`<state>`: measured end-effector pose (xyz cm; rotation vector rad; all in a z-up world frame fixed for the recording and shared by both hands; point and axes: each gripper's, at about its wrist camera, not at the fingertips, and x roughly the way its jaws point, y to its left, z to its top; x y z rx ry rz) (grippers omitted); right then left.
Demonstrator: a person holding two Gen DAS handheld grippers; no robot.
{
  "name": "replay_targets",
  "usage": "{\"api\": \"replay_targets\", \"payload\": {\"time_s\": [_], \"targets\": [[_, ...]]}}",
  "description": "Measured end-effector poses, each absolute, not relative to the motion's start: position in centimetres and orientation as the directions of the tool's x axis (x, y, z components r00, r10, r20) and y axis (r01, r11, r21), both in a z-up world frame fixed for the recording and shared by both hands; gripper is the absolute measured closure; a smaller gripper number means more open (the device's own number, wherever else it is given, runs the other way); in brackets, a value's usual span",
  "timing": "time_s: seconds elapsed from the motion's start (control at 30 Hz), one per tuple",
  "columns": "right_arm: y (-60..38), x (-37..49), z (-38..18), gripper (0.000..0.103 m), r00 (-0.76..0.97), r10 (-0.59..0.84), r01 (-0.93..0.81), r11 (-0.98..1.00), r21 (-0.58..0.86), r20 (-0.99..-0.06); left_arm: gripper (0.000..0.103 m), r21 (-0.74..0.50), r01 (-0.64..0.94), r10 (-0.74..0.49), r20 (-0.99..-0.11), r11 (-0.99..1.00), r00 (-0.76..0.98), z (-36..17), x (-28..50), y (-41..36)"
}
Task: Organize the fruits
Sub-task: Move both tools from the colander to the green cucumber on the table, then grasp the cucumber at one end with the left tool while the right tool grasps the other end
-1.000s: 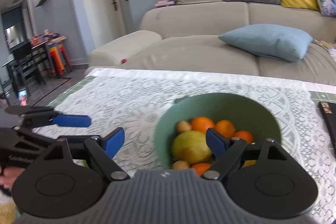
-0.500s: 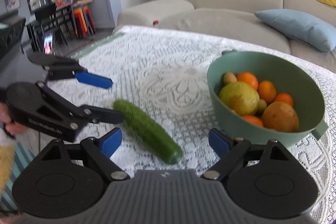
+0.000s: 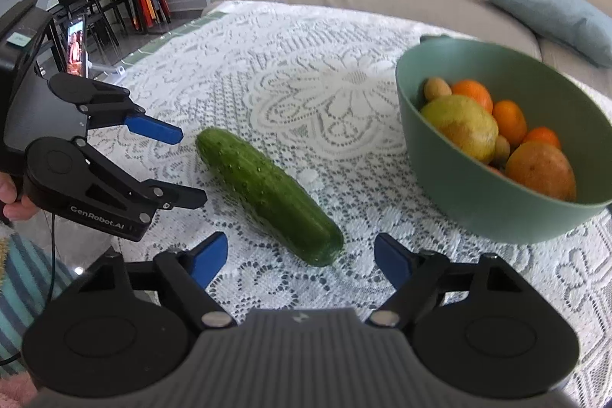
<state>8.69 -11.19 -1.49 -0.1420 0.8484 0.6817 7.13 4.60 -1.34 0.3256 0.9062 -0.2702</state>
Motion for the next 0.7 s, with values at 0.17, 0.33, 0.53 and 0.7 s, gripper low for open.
{"api": "replay_targets", "payload": {"time_s": [0.17, 0.33, 0.53, 0.7], "targets": [[-10.7, 8.9, -2.1, 0.027, 0.456, 0.481, -0.606, 0.784, 0.134, -0.749, 0.017, 0.179, 0.365, -0.084, -0.795, 0.914, 0.600, -1.5, 7.4, 4.4], [-10.6, 9.3, -2.6, 0.032, 0.455, 0.470, -0.594, 0.793, 0.135, -0.756, 0.017, 0.201, 0.399, -0.092, -0.792, 0.894, 0.604, -1.8, 7.8, 3.8], [-10.2, 9.7, -2.7, 0.036, 0.459, 0.471, -0.594, 0.793, 0.134, -0.753, 0.017, 0.212, 0.414, -0.100, -0.783, 0.885, 0.614, -1.9, 8.3, 3.7], [-9.5, 9.5, -2.8, 0.046, 0.465, 0.471, -0.613, 0.782, 0.111, -0.750, 0.018, 0.201, 0.416, -0.109, -0.785, 0.887, 0.610, -2.0, 8.4, 3.7]]}}
